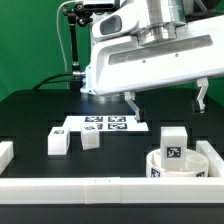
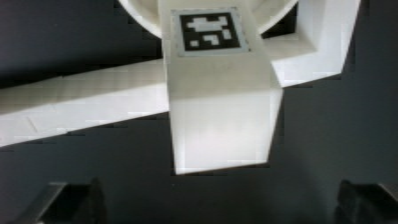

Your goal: Assemble stool

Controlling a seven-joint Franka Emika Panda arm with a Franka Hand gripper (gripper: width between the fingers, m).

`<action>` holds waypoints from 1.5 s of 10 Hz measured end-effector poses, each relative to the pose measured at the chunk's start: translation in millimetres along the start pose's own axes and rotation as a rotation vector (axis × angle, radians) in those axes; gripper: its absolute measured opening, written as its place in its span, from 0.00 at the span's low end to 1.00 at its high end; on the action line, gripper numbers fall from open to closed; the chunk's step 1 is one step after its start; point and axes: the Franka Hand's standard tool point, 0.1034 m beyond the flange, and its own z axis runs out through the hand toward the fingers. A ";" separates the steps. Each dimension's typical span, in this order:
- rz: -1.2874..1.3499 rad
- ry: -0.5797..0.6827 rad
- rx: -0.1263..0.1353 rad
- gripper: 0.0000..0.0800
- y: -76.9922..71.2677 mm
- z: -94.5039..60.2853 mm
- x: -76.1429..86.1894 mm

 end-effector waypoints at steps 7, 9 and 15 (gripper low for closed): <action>0.124 -0.251 -0.003 0.81 1.3 3.6 -18.7; 0.130 -0.395 0.007 0.81 2.0 2.6 -22.0; -0.039 -0.392 -0.116 0.81 -6.5 13.8 -22.3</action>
Offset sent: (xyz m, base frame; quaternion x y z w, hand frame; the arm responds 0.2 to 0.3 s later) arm -0.0177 -0.0225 -0.0002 -0.0772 0.0128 0.1057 0.9913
